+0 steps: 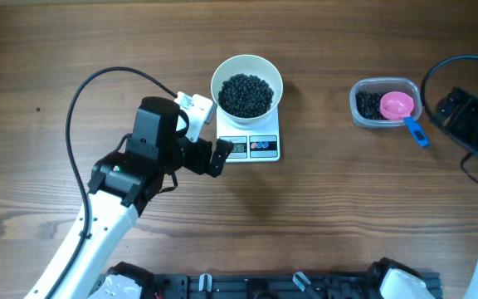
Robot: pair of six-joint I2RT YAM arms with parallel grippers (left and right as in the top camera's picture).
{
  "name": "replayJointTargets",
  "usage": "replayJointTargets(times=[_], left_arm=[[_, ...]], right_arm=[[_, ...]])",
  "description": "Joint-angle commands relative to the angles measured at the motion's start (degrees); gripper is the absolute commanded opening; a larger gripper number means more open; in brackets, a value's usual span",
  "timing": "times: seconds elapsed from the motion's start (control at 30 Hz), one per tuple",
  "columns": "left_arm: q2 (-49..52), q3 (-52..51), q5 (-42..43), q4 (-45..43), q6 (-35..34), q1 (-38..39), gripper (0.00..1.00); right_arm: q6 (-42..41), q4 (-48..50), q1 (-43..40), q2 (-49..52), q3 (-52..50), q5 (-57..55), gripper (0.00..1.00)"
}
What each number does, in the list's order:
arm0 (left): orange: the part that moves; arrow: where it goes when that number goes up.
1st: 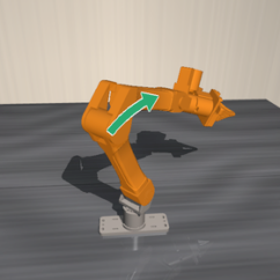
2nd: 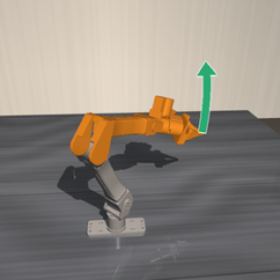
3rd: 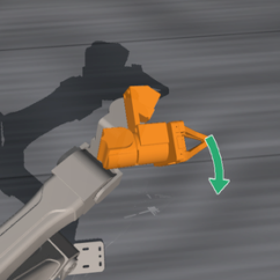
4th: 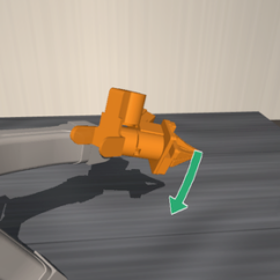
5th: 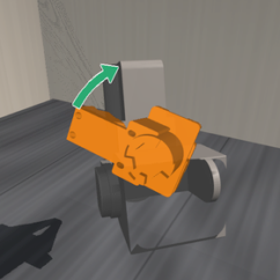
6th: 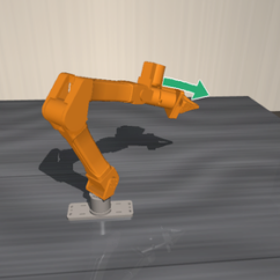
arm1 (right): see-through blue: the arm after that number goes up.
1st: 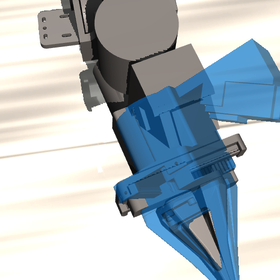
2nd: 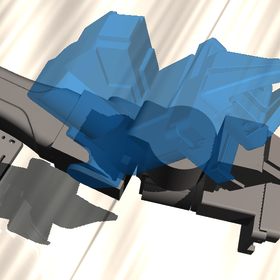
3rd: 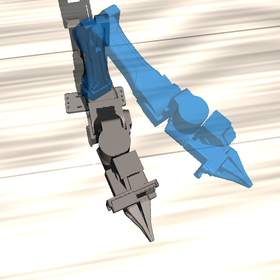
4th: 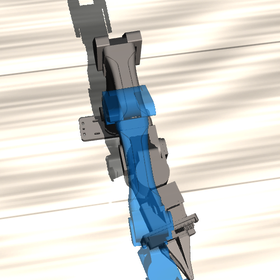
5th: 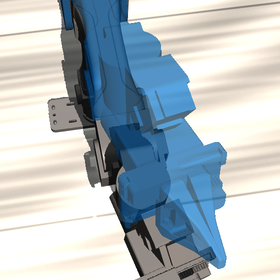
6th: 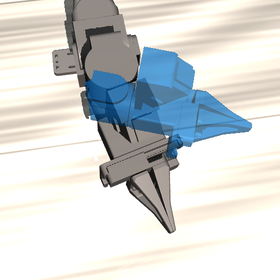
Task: Scoop item into bowl and weigh 150g on scale
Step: 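Set the scoop down in the tub and open the right gripper, then pull the open right gripper back to the right of the tub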
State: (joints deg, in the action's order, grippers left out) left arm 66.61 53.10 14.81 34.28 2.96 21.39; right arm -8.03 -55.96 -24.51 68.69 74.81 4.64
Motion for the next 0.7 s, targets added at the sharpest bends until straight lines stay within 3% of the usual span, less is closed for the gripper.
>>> replayJointTargets(times=[0.0,0.27,0.67], left_arm=[[0.2,0.7,-0.3,-0.2,1.1,0.2,1.00],[0.2,0.7,-0.3,-0.2,1.1,0.2,1.00],[0.2,0.7,-0.3,-0.2,1.1,0.2,1.00]], right_arm=[[4.6,1.2,0.2,-3.2,0.5,-0.3,1.00],[9.5,-6.5,0.2,-6.2,0.5,2.7,1.00],[9.2,-1.2,0.2,-5.1,0.5,2.8,1.00]])
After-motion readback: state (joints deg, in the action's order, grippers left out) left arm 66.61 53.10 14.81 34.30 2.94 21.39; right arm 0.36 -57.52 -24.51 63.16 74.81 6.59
